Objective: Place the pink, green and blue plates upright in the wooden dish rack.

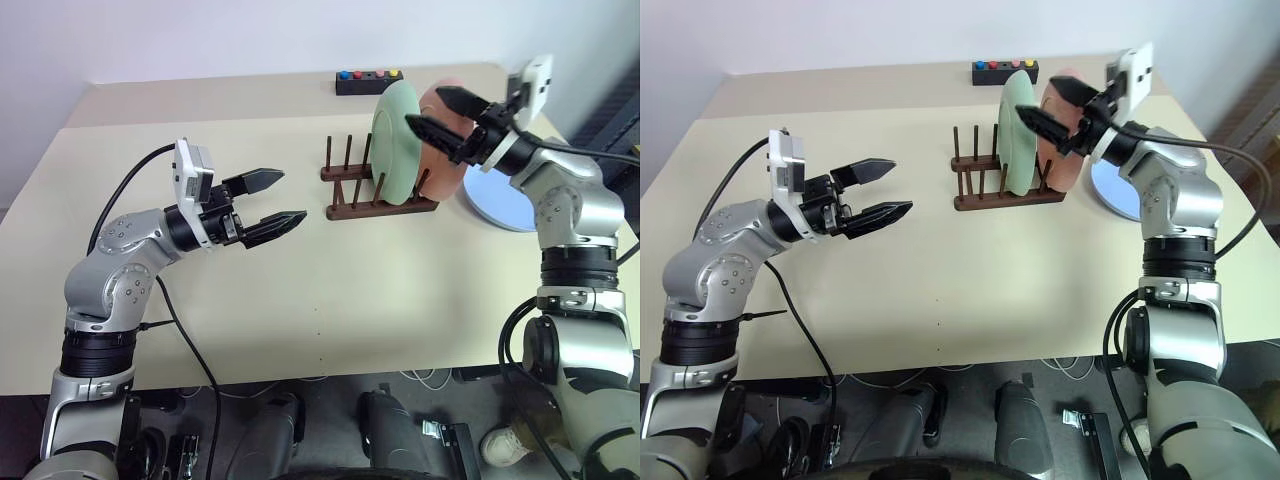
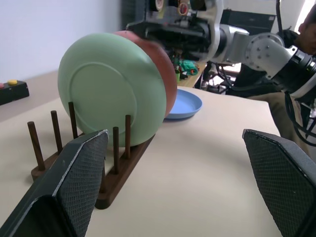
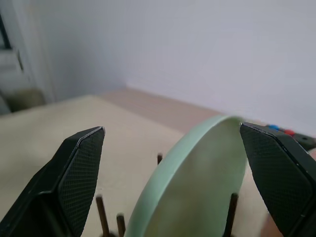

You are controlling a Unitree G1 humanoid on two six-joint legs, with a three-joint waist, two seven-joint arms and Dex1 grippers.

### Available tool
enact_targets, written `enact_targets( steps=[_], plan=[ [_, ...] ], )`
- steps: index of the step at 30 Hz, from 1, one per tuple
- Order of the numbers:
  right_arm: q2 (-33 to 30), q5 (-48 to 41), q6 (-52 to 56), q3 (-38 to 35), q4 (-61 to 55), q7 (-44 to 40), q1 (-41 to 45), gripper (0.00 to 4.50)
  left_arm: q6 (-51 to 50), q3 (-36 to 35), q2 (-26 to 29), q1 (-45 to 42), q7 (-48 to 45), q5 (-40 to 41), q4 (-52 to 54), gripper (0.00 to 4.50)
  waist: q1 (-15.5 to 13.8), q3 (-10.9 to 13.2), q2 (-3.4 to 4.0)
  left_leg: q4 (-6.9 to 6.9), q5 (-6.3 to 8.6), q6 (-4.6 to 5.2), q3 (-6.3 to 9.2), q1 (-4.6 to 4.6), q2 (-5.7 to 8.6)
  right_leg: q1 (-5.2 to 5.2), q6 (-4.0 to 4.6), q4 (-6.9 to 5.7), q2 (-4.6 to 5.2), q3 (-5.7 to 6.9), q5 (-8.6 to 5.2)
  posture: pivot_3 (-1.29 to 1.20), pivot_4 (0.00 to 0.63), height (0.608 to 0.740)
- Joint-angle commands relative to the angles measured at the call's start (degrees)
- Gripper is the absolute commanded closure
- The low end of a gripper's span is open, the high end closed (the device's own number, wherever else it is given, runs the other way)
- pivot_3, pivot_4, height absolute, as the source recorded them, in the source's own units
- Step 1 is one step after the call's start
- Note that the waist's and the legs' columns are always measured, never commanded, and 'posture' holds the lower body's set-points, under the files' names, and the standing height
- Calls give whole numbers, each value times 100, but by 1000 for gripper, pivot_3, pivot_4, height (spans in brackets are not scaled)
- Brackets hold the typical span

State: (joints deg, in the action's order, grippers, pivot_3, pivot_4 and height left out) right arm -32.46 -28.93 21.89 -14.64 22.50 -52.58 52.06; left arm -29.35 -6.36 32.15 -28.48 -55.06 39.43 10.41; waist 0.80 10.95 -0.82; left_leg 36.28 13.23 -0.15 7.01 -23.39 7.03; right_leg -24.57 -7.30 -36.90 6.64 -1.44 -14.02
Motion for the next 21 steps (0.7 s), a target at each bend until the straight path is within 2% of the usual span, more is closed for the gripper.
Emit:
enact_targets(
  steps=[1, 6, 10, 15, 21],
  plan=[
    [-234, -601, 111, -655, -555, 69, 121, 45, 107, -91, 29, -50, -58, 53, 129, 0, -3, 0, 0, 0, 0, 0, 0, 0, 0, 0, 0, 0, 0, 0, 0, 0, 150, 740],
    [-666, -1144, 334, -1297, -1145, 65, -343, 45, 123, -82, 38, -51, -117, 38, 86, 0, -17, 0, 0, -3, 1, 1, 2, 0, 0, 3, 0, 7, 1, 2, 0, 0, 150, 740],
    [-1315, 24, -623, -988, -840, 224, -983, 45, 159, -24, 17, -83, -183, -6, 25, 0, -14, 0, 0, -1, 1, 2, 0, 1, 1, 7, 0, 8, 1, 2, 0, 0, 150, 740],
    [-1660, 704, -1030, -480, -971, -40, -2040, 45, 254, 270, 48, -103, -415, -184, 37, 0, 10, -1, 1, -3, 1, 2, -9, 4, -1, 6, 0, 5, 1, -2, 0, 0, 150, 740],
    [-1926, 1073, -1197, -344, -433, 14, -2242, 45, 81, 471, -50, -240, -446, -191, -11, 0, -8, 3, 10, 2, 0, 2, -21, 5, -1, 2, 0, -2, 0, -14, 0, 0, 150, 740]
  ],
)
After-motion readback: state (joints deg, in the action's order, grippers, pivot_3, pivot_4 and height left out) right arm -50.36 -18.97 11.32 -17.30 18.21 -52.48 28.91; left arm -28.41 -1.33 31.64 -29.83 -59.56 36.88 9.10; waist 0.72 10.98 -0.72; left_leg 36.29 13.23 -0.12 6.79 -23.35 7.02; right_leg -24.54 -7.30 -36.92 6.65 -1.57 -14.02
